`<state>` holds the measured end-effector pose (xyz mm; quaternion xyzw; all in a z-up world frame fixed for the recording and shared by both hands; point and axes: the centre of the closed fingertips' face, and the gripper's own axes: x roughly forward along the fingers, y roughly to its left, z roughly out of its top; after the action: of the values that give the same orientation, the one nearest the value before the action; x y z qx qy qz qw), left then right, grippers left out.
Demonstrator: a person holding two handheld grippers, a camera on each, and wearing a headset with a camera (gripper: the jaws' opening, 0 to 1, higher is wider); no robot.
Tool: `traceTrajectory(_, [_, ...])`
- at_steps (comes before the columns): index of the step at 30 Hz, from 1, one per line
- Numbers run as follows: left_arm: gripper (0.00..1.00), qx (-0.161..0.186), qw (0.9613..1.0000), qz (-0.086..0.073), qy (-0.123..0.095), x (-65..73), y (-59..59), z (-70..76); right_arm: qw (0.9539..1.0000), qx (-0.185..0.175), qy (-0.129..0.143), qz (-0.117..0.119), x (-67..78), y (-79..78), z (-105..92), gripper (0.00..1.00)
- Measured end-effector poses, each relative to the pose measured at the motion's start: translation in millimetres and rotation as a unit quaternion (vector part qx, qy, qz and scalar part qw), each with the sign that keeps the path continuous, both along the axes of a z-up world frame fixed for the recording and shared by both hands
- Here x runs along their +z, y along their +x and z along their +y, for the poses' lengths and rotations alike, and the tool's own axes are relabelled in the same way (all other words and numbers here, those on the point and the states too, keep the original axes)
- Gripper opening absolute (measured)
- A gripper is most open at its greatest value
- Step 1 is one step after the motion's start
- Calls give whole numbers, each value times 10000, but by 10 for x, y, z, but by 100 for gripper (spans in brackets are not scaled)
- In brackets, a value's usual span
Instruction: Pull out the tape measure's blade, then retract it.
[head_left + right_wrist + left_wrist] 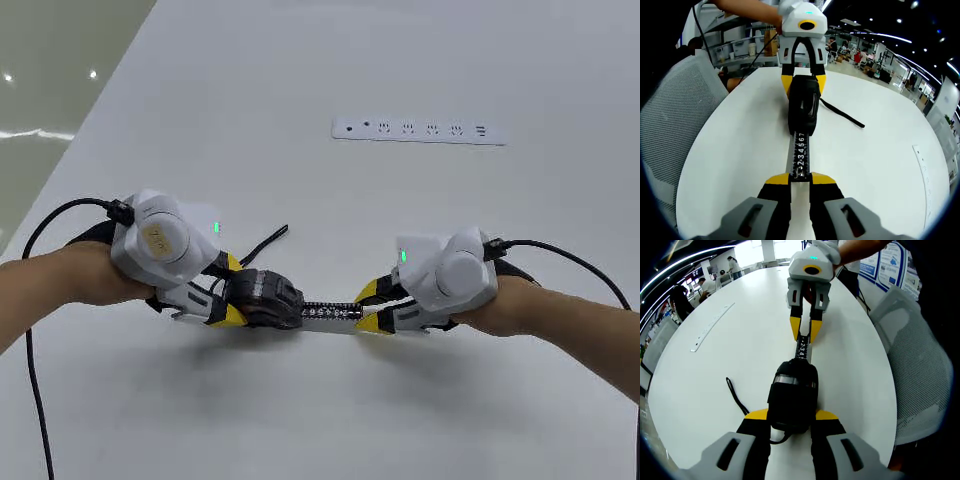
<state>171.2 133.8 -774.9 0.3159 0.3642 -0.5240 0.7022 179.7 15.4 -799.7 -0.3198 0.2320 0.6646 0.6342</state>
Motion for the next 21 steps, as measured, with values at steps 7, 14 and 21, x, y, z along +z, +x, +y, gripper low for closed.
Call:
traceTrajectory(7, [25, 3, 10000, -3, 6, 3, -1, -8, 10000, 2, -2, 16, 11, -3, -39, 12])
traceTrajectory(14, [25, 5, 10000, 2, 5, -2, 4, -6, 10000, 10, -17, 17, -6, 14, -78, 12])
traceTrajectory(21, [25, 11, 10000, 3, 4, 0, -2, -11, 10000, 15, -28, 18, -21, 23, -106, 12])
